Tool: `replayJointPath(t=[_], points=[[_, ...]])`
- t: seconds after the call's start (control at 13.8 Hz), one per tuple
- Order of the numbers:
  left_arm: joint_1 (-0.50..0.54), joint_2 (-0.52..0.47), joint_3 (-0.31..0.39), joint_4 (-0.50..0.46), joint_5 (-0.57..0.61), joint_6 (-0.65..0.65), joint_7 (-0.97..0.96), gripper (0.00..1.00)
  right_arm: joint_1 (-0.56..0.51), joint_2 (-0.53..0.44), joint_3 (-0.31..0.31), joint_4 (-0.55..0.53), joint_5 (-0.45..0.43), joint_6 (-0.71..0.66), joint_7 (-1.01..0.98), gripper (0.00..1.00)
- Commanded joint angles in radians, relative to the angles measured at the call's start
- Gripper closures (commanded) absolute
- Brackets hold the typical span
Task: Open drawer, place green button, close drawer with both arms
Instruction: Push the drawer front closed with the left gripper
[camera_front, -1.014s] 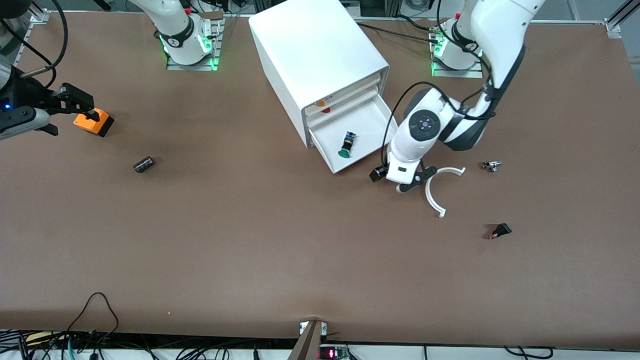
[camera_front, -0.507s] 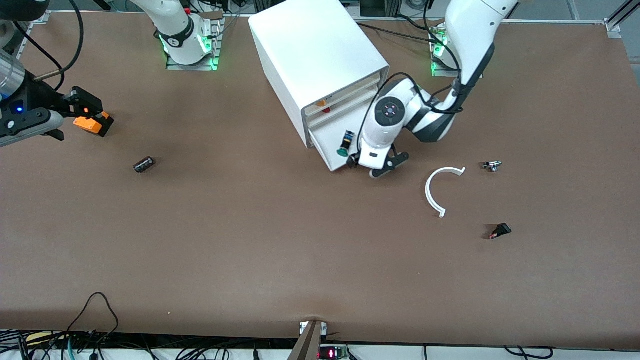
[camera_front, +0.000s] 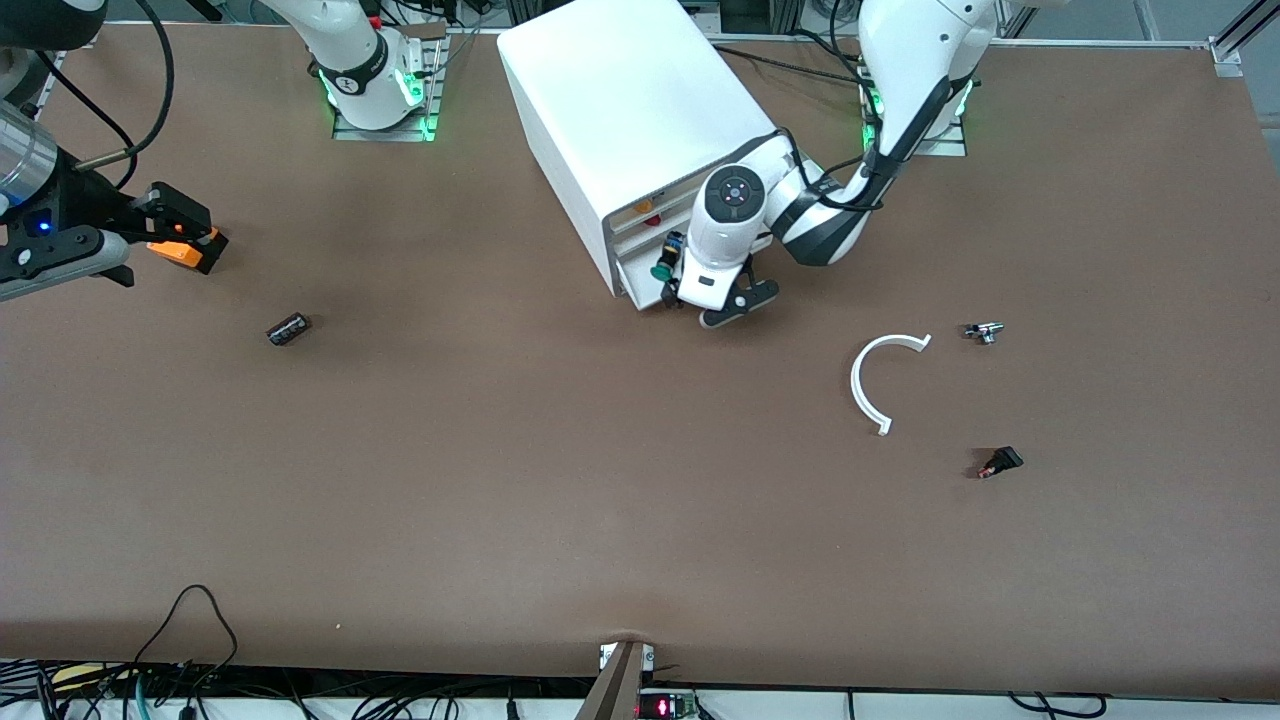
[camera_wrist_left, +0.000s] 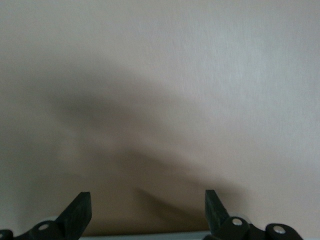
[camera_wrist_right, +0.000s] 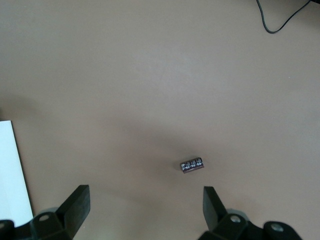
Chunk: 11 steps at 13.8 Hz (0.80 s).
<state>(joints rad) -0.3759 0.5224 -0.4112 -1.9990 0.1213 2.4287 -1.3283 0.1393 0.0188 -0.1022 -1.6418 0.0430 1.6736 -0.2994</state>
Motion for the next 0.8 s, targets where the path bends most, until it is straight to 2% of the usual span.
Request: replayJointPath(t=[0.0,0.29,0.72], points=[[-0.005,0.021,-0.038,0.005,0.017,-0.004,-0.022,0.00,-0.021,-0.007,0.015,0.023,0.014,-0.006,0.003,0.00],[-0.002,0.053,-0.089,0.014,0.015,0.001,-0.009,0.00,-0.021,0.006,0.010,0.028,0.014,-0.009,0.005,0.00],[-0.005,0.085,-0.116,0.026,0.017,0.009,-0.003,0.00,-0.018,0.020,0.018,0.030,0.017,-0.006,0.031,0.00]])
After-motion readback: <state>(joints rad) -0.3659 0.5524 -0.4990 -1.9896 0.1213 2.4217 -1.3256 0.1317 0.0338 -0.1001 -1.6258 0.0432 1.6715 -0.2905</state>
